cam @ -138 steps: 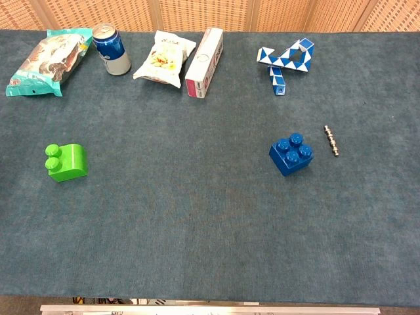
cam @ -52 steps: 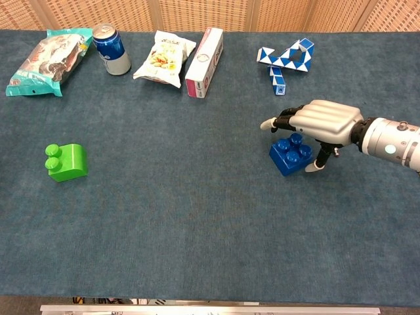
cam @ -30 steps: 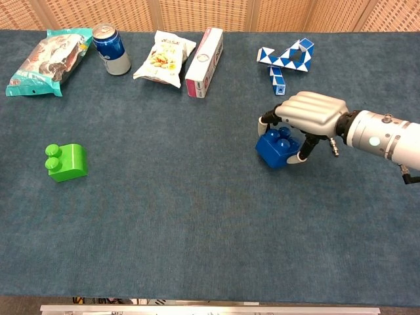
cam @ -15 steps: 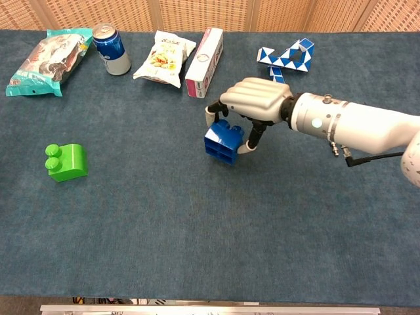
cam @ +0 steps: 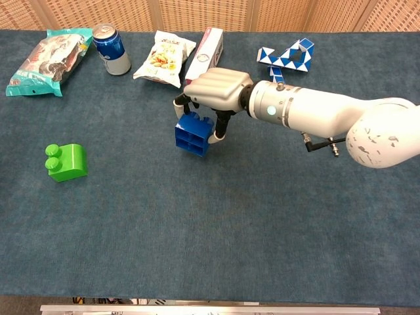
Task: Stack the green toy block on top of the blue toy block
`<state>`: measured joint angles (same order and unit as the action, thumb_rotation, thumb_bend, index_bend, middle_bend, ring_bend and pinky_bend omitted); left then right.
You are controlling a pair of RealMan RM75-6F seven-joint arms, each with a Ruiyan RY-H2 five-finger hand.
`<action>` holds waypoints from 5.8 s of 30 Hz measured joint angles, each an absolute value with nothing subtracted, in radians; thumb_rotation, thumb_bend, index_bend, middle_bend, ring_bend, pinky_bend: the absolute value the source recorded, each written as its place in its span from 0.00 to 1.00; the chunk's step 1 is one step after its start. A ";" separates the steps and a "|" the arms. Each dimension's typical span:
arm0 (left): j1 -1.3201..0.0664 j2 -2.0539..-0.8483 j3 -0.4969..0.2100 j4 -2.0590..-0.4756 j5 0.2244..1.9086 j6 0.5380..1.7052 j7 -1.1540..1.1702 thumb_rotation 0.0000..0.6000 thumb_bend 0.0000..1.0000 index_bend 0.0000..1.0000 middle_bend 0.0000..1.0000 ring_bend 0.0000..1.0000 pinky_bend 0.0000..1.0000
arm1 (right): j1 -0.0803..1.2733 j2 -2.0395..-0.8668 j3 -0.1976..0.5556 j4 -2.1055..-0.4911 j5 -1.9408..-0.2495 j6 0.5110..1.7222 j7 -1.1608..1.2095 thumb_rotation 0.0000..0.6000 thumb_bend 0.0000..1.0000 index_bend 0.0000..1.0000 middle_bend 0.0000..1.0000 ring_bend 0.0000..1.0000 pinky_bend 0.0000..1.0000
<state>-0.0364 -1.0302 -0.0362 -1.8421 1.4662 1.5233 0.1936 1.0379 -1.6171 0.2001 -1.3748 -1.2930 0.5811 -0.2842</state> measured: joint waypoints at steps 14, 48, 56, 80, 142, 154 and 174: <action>-0.027 -1.027 -0.034 -1.831 1.457 1.530 0.181 1.00 0.22 0.34 0.34 0.31 0.25 | 1.174 -1.749 0.204 -1.225 -1.193 0.530 -0.400 1.00 0.11 0.37 0.38 0.34 0.47; -0.026 -1.029 -0.028 -1.829 1.468 1.524 0.186 1.00 0.22 0.33 0.34 0.31 0.25 | 1.168 -1.649 0.145 -1.317 -1.141 0.552 -0.343 1.00 0.11 0.14 0.23 0.17 0.31; -0.023 -1.031 -0.025 -1.831 1.469 1.527 0.191 1.00 0.22 0.33 0.34 0.31 0.25 | 1.168 -1.650 0.115 -1.333 -1.122 0.517 -0.316 1.00 0.11 0.14 0.23 0.18 0.31; -0.019 -1.033 -0.024 -1.825 1.469 1.530 0.184 1.00 0.22 0.33 0.34 0.31 0.25 | 1.148 -1.584 0.108 -1.542 -1.285 0.541 -0.167 1.00 0.11 0.13 0.23 0.20 0.35; -0.004 -1.020 -0.018 -1.813 1.485 1.542 0.134 1.00 0.22 0.33 0.34 0.31 0.24 | 1.211 -1.818 0.077 -1.381 -0.936 0.687 -0.549 1.00 0.14 0.23 0.35 0.38 0.52; -0.004 -1.021 -0.019 -1.811 1.482 1.539 0.134 1.00 0.22 0.32 0.34 0.31 0.24 | 1.205 -1.826 0.094 -1.314 -0.978 0.644 -0.478 1.00 0.15 0.24 0.38 0.44 0.57; -0.001 -1.018 -0.021 -1.803 1.484 1.545 0.117 1.00 0.22 0.32 0.34 0.31 0.24 | 1.213 -1.827 0.089 -1.307 -1.055 0.632 -0.481 1.00 0.16 0.41 0.44 0.36 0.52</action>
<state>-0.0008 -1.0185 -0.0211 -1.8033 1.4838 1.5448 0.1173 1.2126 -1.8266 0.0888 -1.3072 -1.0551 0.6317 -0.4815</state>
